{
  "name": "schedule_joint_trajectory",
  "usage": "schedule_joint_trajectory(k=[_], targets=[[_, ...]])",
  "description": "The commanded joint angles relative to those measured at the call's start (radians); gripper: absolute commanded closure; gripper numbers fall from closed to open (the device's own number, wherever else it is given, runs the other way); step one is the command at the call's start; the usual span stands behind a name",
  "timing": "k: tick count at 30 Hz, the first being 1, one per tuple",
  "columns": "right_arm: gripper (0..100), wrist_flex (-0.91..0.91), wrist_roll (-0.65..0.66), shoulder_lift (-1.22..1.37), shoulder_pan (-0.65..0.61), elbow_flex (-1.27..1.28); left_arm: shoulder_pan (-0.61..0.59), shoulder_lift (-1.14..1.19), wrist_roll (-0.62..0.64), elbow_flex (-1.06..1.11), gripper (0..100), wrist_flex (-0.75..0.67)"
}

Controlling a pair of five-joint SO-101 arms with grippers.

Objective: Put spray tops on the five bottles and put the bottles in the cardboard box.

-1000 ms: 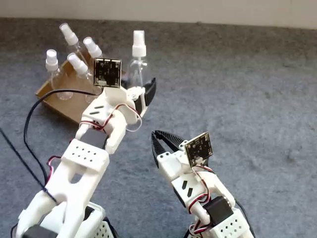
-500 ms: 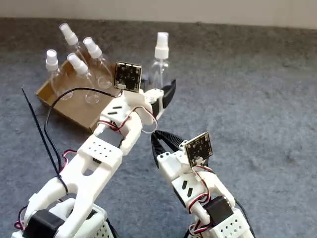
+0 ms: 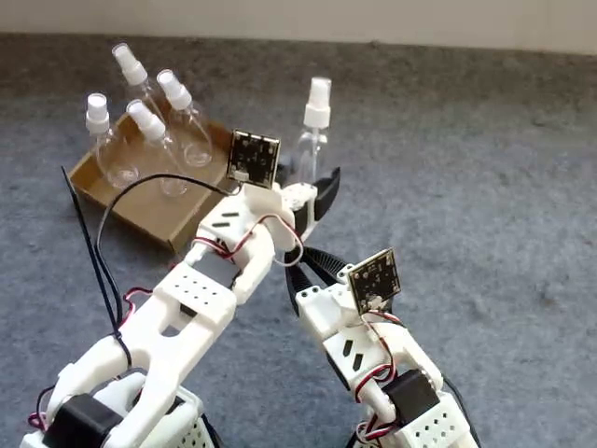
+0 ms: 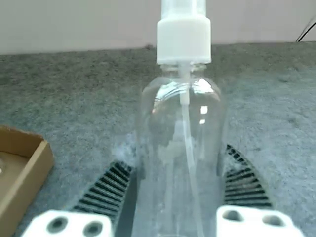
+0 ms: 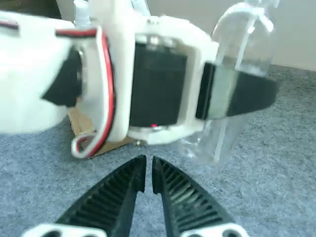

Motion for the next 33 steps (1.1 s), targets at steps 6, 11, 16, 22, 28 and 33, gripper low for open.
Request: schedule_joint_trajectory(k=[6,11,16,22,28,33], targets=[[98.8,-0.031,0.002,-0.016,-0.008,0.122,0.028,-0.016,0.008,0.038,93,-0.020],[98.8,-0.031,0.002,-0.016,-0.008,0.122,0.030,-0.025,0.008,0.036,93,-0.018],[98.8,-0.031,0.002,-0.016,-0.008,0.122,0.030,-0.150,0.008,0.038,93,0.077],[98.8,-0.031,0.002,-0.016,-0.008,0.122,0.022,-0.285,0.008,0.039,93,0.316],[98.8,-0.028,0.002,-0.016,-0.004,0.122,0.028,-0.357,0.008,0.039,93,0.428],[98.8,-0.027,0.002,-0.016,-0.002,0.122,0.028,-0.417,0.008,0.039,93,0.499]])
